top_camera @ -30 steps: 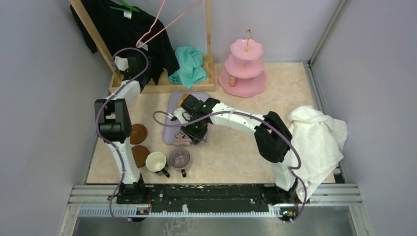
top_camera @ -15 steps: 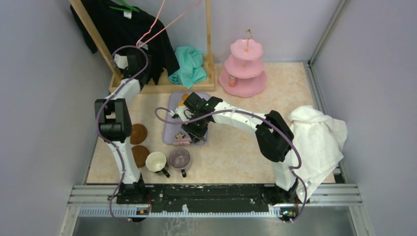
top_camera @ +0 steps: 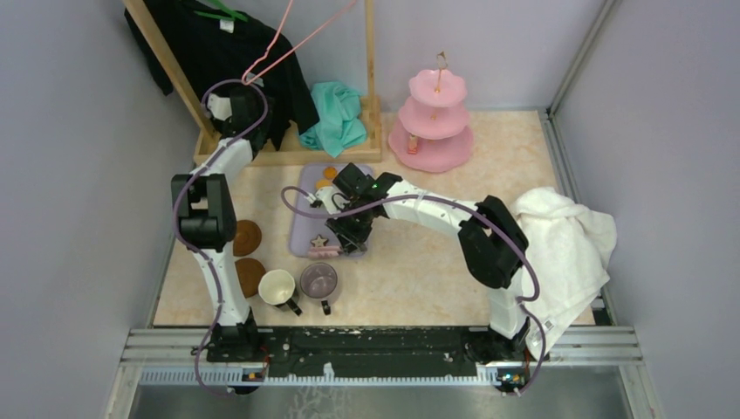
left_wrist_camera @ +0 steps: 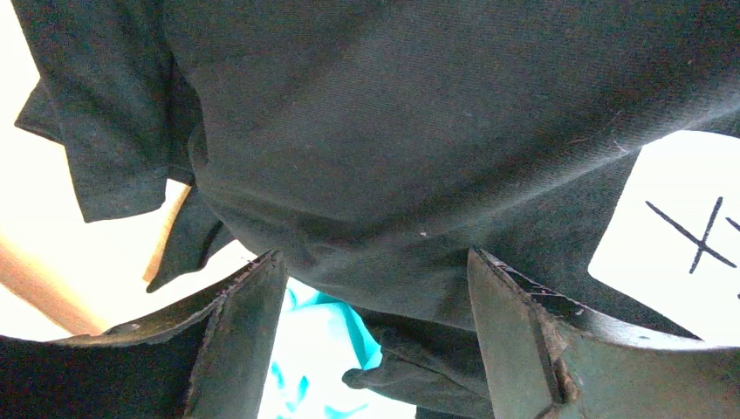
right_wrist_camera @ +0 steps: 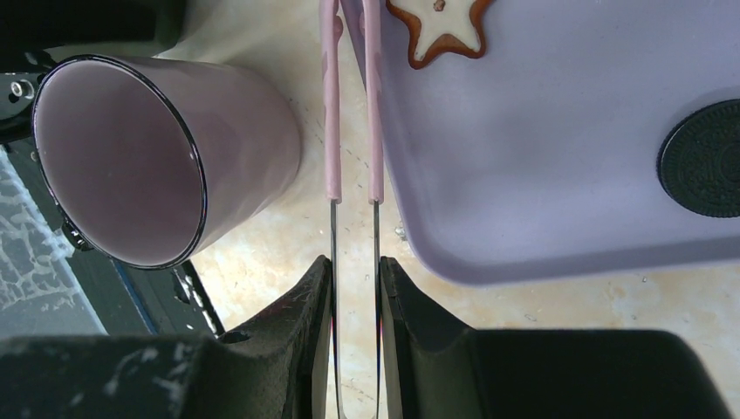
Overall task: Serve the afternoon tea
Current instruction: Pick up the desert from the tray.
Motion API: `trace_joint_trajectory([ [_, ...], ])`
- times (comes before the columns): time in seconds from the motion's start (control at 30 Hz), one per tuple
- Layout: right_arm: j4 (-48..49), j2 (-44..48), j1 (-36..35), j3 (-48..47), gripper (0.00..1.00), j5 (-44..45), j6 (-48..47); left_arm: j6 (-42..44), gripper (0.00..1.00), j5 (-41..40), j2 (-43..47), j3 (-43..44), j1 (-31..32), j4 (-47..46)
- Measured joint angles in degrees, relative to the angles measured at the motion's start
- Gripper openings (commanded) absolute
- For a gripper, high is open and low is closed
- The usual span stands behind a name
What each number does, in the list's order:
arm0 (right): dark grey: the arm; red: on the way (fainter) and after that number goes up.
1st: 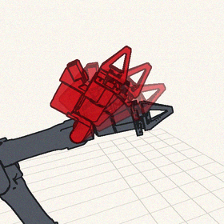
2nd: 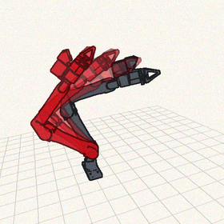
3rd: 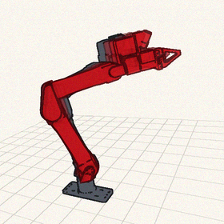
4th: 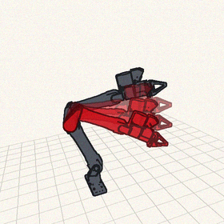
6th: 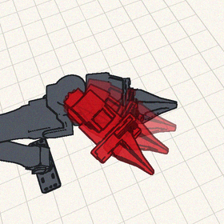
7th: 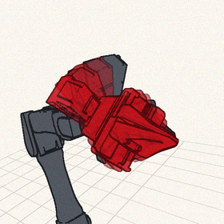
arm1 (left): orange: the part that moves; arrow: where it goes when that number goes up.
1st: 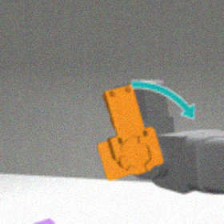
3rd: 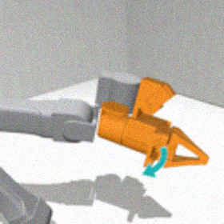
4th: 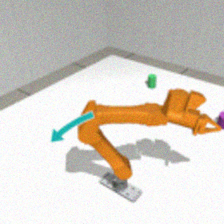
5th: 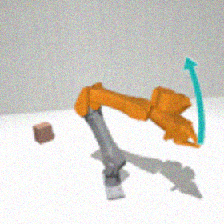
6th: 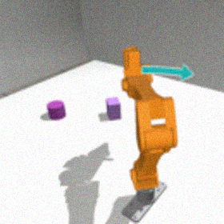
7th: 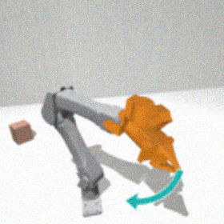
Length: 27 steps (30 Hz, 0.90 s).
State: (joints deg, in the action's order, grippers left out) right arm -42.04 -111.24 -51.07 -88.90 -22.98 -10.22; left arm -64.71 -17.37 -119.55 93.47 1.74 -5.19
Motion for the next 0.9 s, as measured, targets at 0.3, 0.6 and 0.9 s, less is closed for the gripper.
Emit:
trace_joint_trajectory([
  [0.3, 1.4, 0.9, 1.0, 1.2, 0.11, -1.4, 0.3, 0.3, 0.81, -0.1, -0.5, 1.0, 0.2, 0.7],
  [0.6, 3.2, 1.0, 2.1, 1.2, 0.11, -1.8, 0.4, 0.5, 0.81, -0.2, -1.3, 2.3, 0.5, 1.1],
  [0.9, 3.2, 1.0, 2.1, 1.2, 0.12, -1.6, 0.4, 0.5, 0.81, -0.2, -2.0, 2.4, 0.5, 1.1],
])
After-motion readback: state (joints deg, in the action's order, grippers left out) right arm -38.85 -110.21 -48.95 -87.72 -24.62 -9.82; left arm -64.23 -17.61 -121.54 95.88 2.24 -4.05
